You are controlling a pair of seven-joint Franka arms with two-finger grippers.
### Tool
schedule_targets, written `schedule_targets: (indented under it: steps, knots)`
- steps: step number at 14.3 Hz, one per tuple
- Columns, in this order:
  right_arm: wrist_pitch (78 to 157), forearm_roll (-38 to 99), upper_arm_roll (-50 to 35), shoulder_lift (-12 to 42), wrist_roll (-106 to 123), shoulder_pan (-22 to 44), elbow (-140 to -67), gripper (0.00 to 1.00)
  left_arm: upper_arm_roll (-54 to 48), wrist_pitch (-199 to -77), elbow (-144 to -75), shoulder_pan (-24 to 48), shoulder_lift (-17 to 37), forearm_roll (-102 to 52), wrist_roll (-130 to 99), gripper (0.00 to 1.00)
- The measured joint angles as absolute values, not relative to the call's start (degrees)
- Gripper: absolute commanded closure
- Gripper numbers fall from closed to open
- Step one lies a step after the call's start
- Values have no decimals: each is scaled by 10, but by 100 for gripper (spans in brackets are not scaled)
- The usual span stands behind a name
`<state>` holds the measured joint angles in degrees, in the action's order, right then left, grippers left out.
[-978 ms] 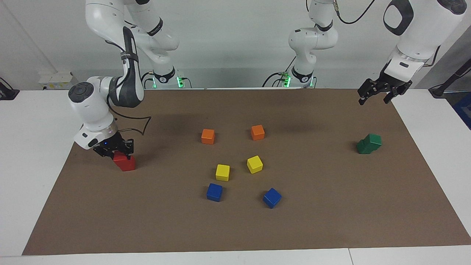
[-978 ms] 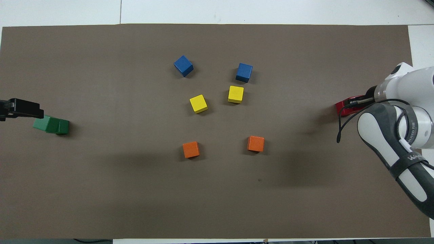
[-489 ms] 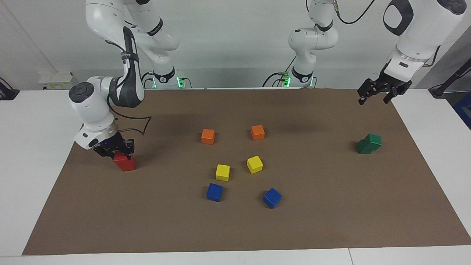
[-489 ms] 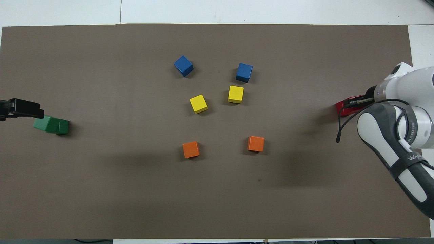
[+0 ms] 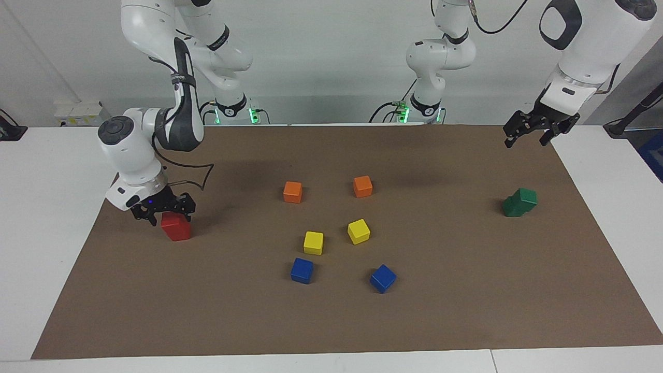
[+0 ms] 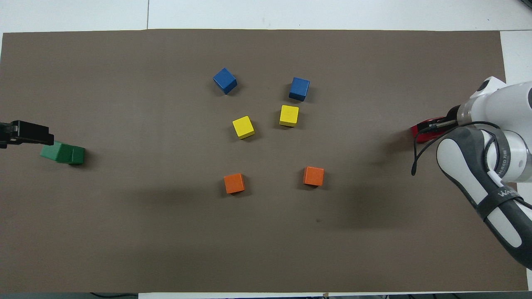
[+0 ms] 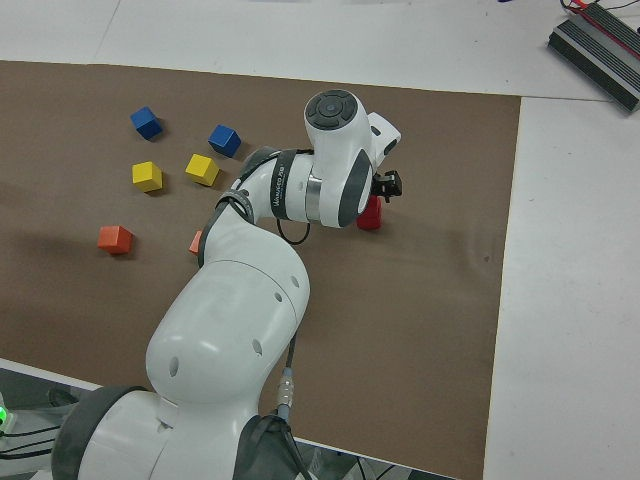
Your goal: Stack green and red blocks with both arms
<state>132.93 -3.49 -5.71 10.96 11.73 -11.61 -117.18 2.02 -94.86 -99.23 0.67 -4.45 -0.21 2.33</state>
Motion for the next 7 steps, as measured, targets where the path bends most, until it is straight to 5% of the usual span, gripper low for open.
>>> schedule_targets:
  steps: [4, 7]
  knots:
    - [1316, -23, -57, 107, 117, -116, -1154, 0, 20, -949, -992, 7, -44, -2, 23, 0]
    - [1210, 5, -58, 89, 117, -114, -1080, 0, 20, -949, -992, 7, -44, -2, 23, 0]
